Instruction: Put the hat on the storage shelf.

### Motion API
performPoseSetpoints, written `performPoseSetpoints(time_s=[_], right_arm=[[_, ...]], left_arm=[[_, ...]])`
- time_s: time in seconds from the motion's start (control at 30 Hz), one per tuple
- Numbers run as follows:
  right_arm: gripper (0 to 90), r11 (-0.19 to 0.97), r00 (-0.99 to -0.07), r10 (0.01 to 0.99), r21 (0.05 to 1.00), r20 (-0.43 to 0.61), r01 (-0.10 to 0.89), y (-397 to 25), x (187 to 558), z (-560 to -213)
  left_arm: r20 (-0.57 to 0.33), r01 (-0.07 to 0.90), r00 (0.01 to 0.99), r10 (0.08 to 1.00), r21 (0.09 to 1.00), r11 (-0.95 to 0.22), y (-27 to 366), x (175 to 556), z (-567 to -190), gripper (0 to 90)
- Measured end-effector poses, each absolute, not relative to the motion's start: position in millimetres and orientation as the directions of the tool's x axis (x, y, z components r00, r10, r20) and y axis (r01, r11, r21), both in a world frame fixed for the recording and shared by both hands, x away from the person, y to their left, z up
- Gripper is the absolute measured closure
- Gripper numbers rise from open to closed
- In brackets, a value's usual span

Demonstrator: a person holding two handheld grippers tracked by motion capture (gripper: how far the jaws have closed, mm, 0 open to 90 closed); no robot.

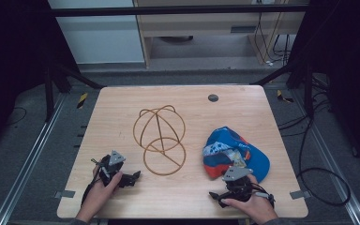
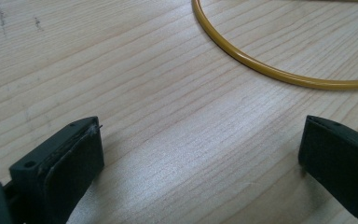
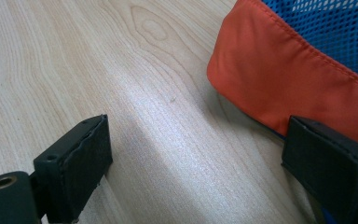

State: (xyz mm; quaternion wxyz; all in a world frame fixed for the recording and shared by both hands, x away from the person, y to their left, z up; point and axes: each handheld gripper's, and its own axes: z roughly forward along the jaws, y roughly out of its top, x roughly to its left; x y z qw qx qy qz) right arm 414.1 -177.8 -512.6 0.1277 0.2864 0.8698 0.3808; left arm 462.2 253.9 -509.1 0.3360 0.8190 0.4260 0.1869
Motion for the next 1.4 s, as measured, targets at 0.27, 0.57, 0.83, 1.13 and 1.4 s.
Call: performPoseSetpoints(time_s=[0.27,0.57,0.83,1.13,1.4], right_arm=[[9.0,0.551,-0.803,0.596,0.73,-0.004,0.405,-178.4,414.6,-511.7],[10.6,0.518,-0.77,0.638,0.741,0.0,0.428,-199.9,410.1,-491.5],[14.9,0.515,-0.729,0.683,0.73,-0.032,0.45,-231.7,414.3,-468.6],[20.6,0.542,-0.691,0.72,0.67,-0.059,0.508,-257.7,426.8,-452.8],[31.7,0.589,-0.697,0.712,0.609,-0.081,0.531,-267.0,445.9,-432.3]], left_arm=[[0.02,0.572,0.567,0.823,0.709,-0.411,253.9,462.2,-509.1,0.0],[0.02,0.572,0.567,0.823,0.709,-0.411,253.9,462.2,-509.1,0.0],[0.02,0.572,0.567,0.823,0.709,-0.412,253.9,462.2,-509.1,0.0],[0.02,0.572,0.567,0.824,0.709,-0.411,253.8,462.1,-509.1,0.0],[0.02,0.572,0.567,0.824,0.71,-0.411,253.8,462.1,-509.1,0.0]])
